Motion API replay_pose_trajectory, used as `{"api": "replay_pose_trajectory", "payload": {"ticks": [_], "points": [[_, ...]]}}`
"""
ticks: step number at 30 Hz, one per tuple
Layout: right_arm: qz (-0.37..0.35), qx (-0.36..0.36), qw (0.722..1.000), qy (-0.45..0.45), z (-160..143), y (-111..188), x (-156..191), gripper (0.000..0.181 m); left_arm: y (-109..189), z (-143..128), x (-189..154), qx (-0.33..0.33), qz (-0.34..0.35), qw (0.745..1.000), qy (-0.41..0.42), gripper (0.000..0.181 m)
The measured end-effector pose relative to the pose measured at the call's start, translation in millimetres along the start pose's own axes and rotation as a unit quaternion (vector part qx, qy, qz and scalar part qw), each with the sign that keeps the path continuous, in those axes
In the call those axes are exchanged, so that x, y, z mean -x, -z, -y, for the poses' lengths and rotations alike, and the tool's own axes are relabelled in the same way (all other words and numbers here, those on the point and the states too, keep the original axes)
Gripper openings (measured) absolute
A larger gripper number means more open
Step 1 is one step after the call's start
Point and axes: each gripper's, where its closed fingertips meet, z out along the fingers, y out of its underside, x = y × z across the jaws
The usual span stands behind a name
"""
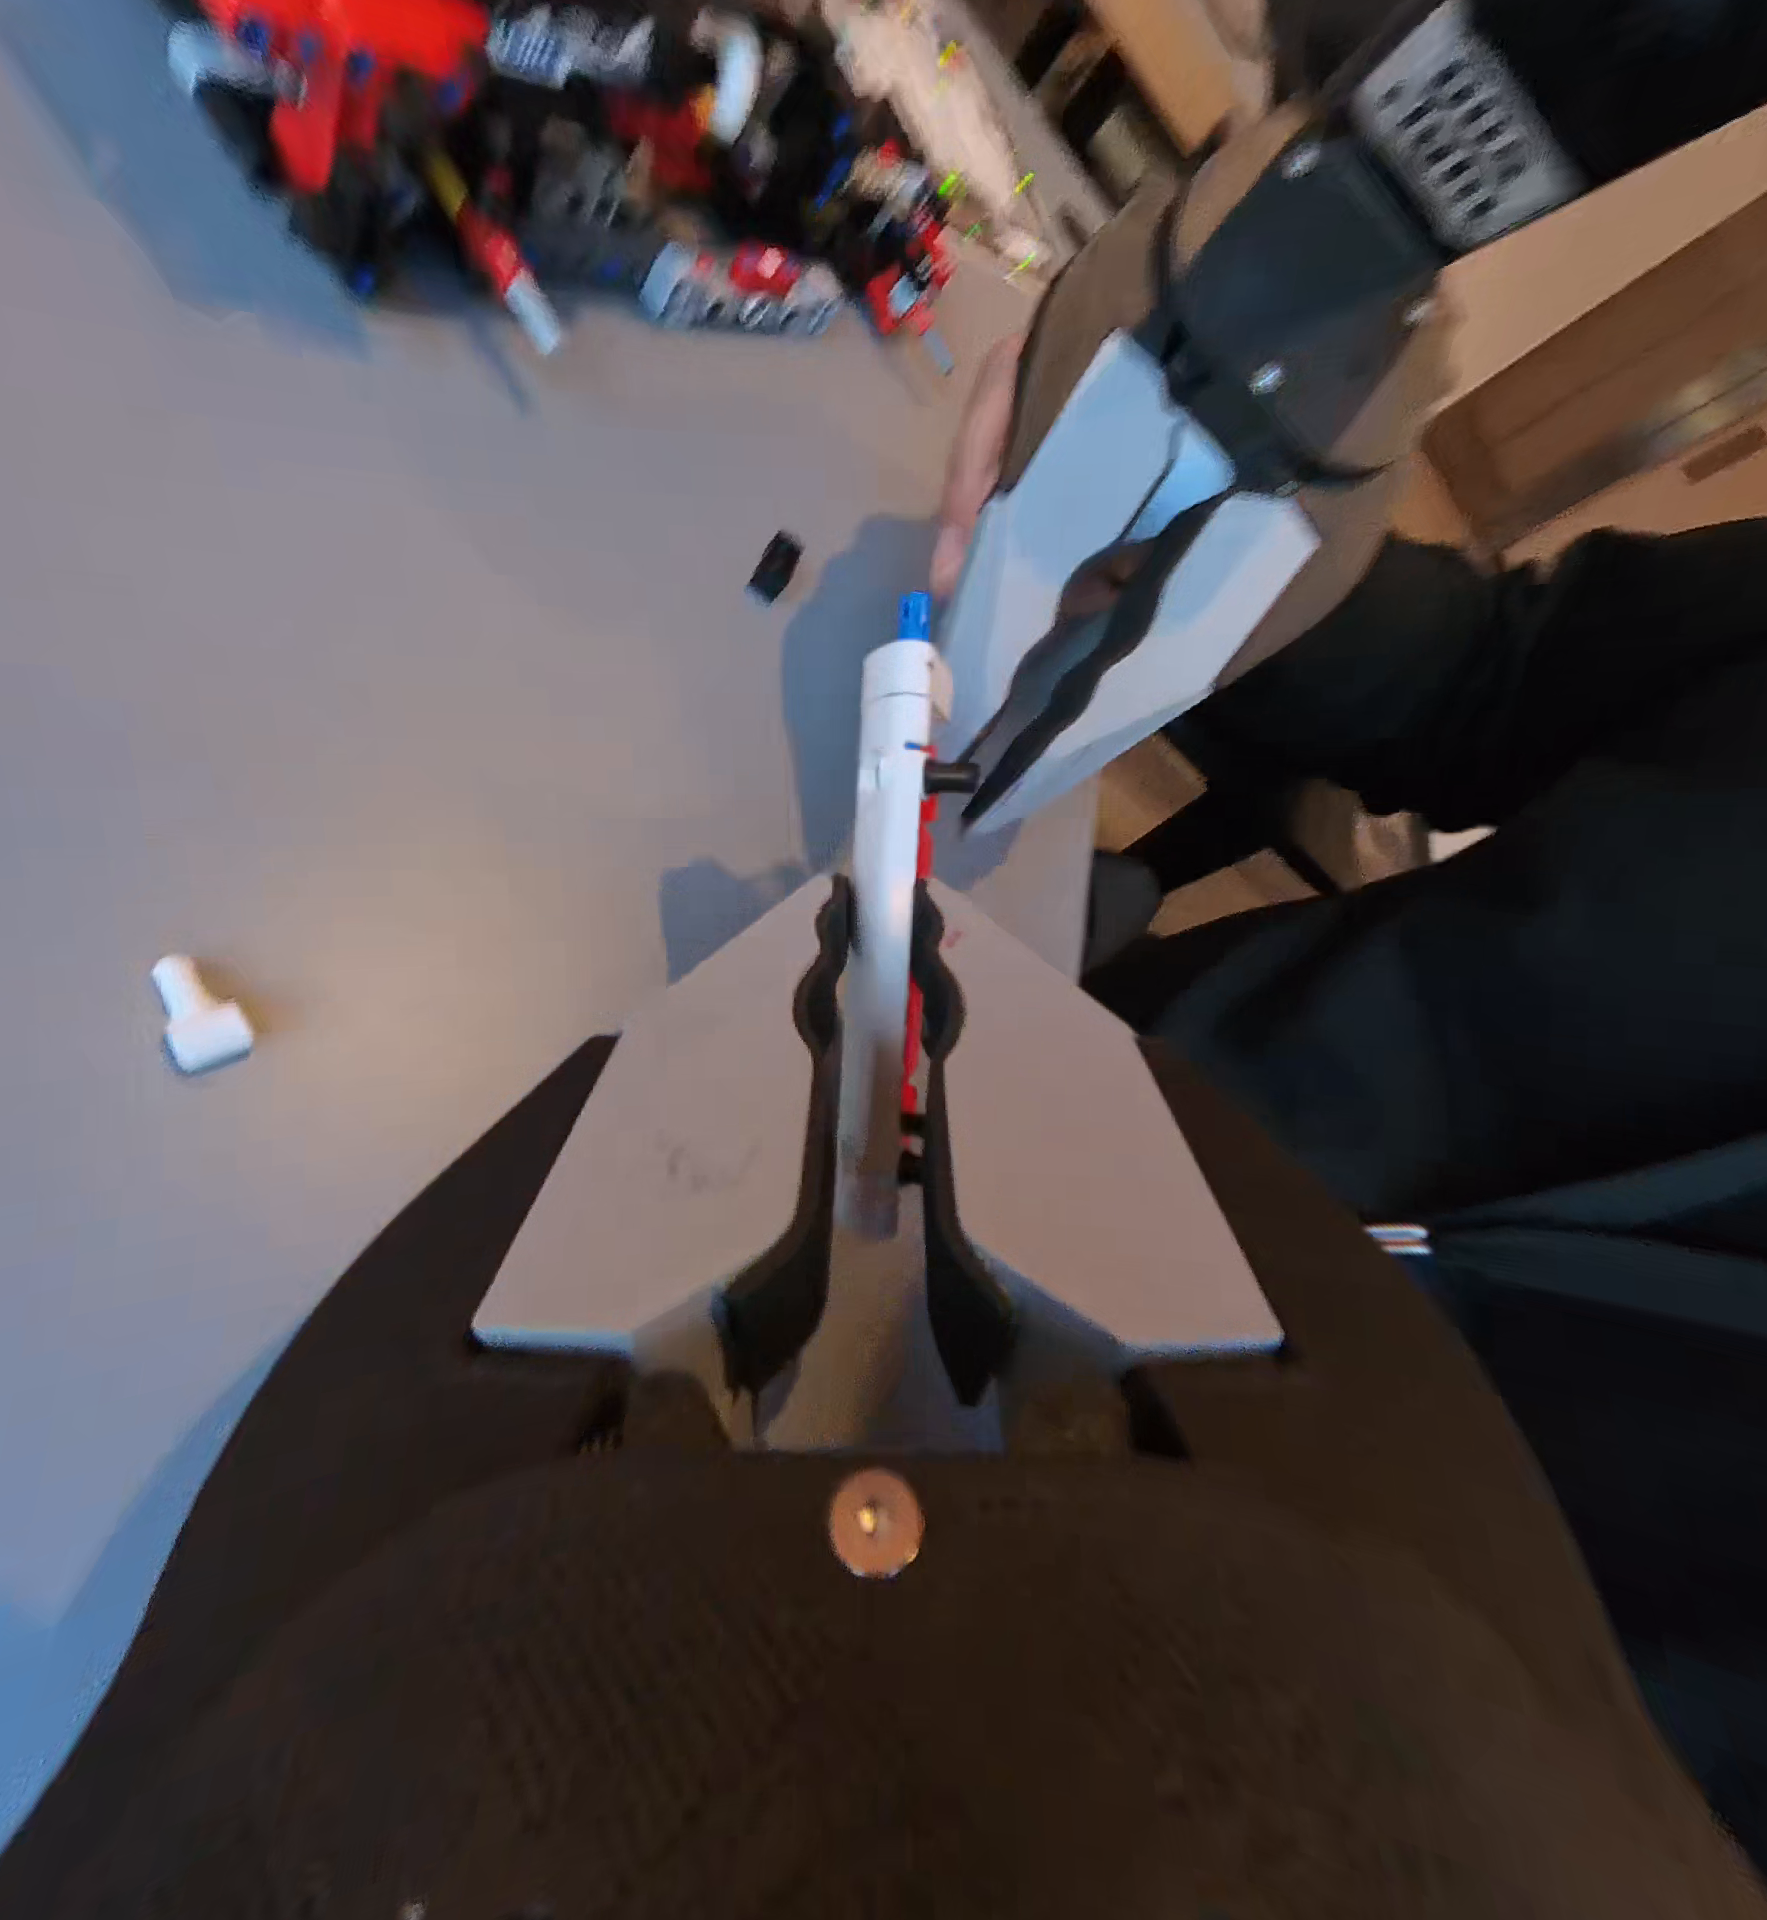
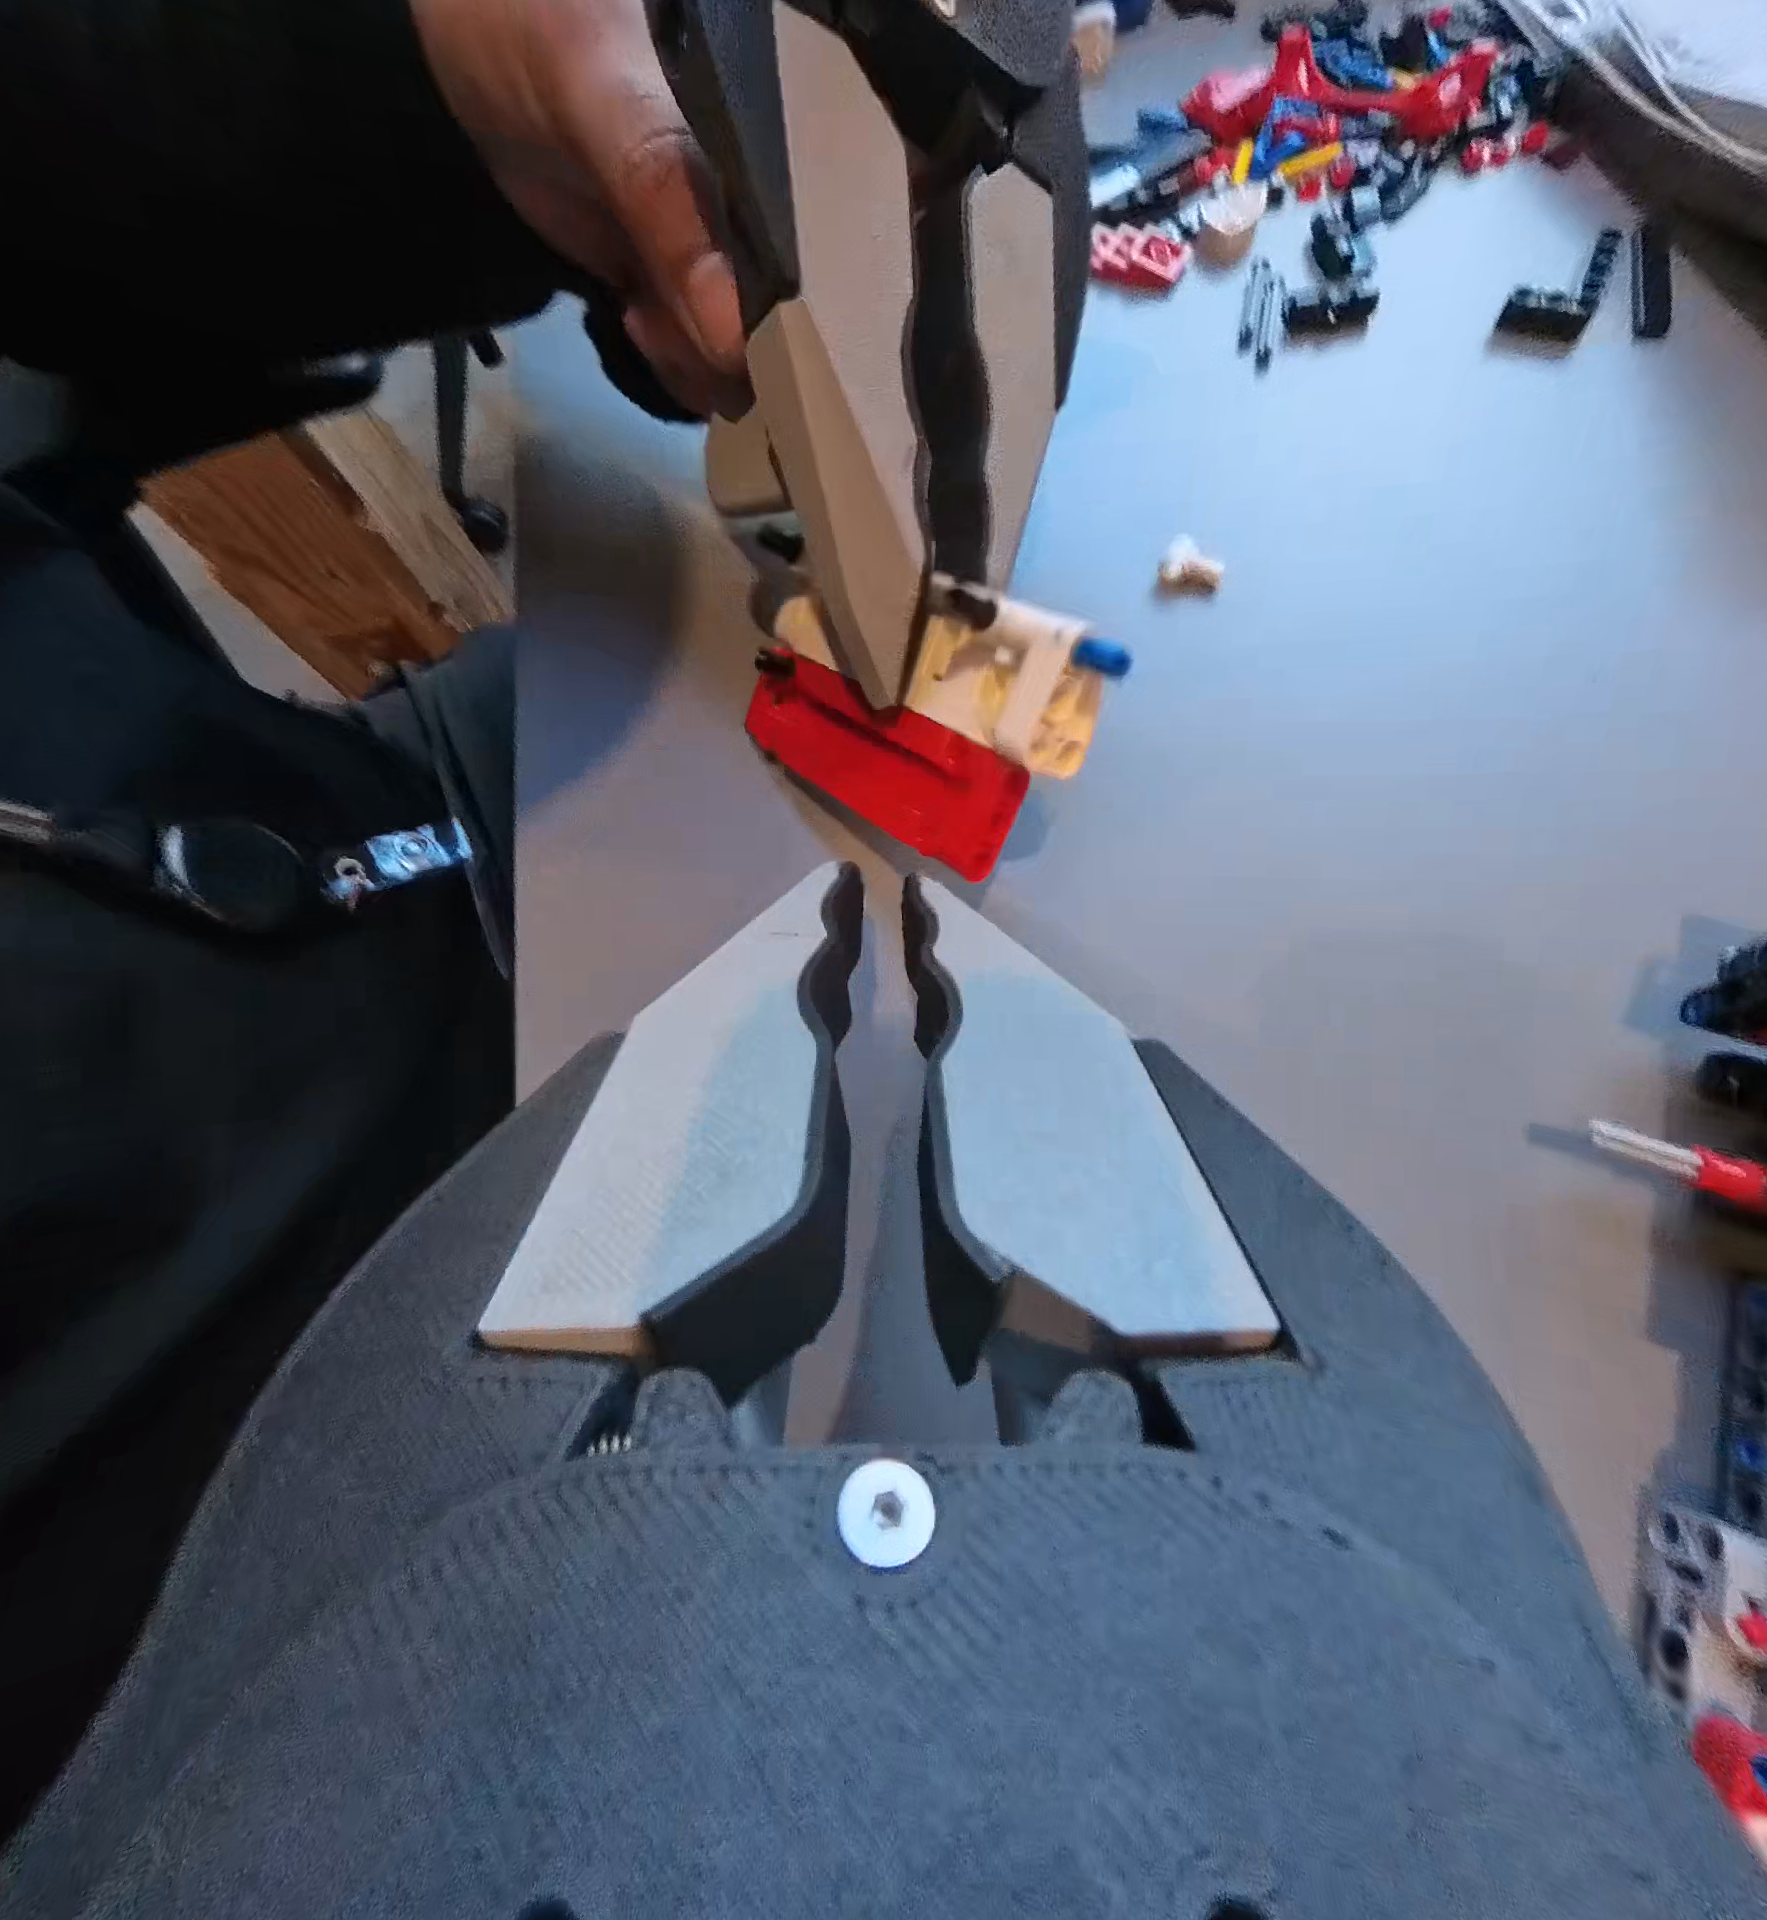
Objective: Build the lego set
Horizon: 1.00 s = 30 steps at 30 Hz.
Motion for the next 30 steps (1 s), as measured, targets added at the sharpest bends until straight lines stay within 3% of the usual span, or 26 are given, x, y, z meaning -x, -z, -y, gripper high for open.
{"api": "replay_pose_trajectory", "payload": {"ticks": [2, 6, 11, 18, 23, 26, 30], "points": [[-0.021, 0.020, 0.999, 0.014, -7, 4, -4, 0.007, -5, -10, 11, 0.025, 0.024, 0.999, 0.012, 0.021], [-0.056, 0.016, 0.998, 0.039, -7, 11, -8, 0.010, -12, -17, 26, 0.052, 0.079, 0.995, -0.014, 0.025], [-0.075, 0.030, 0.996, 0.039, -18, 1, -13, 0.016, -12, -19, 37, 0.060, 0.128, 0.988, -0.061, 0.006], [-0.108, 0.042, 0.989, 0.094, -18, 4, -15, 0.017, 11, -13, 41, 0.034, 0.185, 0.978, -0.089, 0.027], [-0.184, 0.020, 0.981, 0.062, -23, 30, -44, 0.021, 42, -11, 37, -0.047, 0.264, 0.955, -0.130, 0.034], [-0.217, 0.008, 0.976, 0.033, -30, 49, -60, 0.022, 44, -21, 24, -0.075, 0.254, 0.954, -0.142, 0.033], [-0.206, 0.015, 0.978, -0.006, -42, 55, -67, 0.034, 34, -39, 18, -0.050, 0.240, 0.954, -0.170, 0.029]]}}
